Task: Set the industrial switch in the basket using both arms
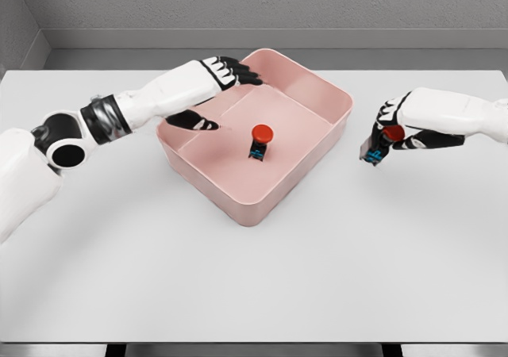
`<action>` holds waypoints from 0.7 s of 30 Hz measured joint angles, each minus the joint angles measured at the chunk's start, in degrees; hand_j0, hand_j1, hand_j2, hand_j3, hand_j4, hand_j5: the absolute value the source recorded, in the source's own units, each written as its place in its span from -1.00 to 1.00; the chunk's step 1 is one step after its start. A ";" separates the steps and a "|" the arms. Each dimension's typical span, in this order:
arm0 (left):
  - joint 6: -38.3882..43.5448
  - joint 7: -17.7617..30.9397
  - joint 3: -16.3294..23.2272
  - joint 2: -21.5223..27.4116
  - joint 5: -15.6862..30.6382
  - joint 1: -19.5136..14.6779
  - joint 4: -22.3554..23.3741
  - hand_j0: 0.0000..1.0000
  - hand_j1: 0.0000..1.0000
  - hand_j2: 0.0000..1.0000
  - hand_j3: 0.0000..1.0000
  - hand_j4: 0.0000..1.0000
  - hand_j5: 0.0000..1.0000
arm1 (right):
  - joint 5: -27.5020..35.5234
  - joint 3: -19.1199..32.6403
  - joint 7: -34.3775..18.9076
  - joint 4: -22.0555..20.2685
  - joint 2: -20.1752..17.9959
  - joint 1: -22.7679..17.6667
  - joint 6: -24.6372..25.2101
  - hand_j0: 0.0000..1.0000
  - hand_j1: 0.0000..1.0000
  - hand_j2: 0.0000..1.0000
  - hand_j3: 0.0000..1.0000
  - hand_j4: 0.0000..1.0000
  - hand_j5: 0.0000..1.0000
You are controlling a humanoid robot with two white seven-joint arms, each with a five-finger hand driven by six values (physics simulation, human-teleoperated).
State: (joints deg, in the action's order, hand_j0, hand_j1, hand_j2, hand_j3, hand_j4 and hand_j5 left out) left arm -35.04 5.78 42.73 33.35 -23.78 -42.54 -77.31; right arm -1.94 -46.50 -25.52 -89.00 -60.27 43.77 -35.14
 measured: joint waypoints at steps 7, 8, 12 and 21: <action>0.00 -0.03 -0.10 18.21 2.27 4.57 -10.12 1.00 1.00 1.00 1.00 1.00 1.00 | 0.06 -0.09 -0.03 0.03 2.44 1.76 0.02 -0.10 -0.10 -0.10 -0.10 -0.10 -0.10; 0.00 -0.03 -0.16 19.25 2.33 4.57 -10.52 1.00 1.00 1.00 1.00 1.00 1.00 | 0.05 -0.12 -0.07 0.04 2.84 2.11 0.01 -0.10 -0.10 -0.10 -0.10 -0.10 -0.10; 0.01 -0.04 -0.25 21.21 2.30 4.83 -11.52 1.00 1.00 1.00 1.00 1.00 1.00 | 0.00 -0.21 -0.19 0.12 4.14 2.90 -0.01 -0.10 -0.10 -0.10 -0.10 -0.10 -0.10; 0.01 0.03 -0.31 21.85 2.23 5.80 -13.22 1.00 1.00 1.00 1.00 1.00 1.00 | 0.05 -0.50 -1.00 1.47 7.64 5.27 0.01 -0.12 -0.12 -0.12 -0.12 -0.12 -0.12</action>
State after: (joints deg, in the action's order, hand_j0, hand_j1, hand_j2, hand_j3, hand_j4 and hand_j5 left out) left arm -35.03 5.81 42.42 55.20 -21.55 -36.74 -90.53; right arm -1.90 -47.00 -26.51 -87.53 -52.63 49.04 -35.13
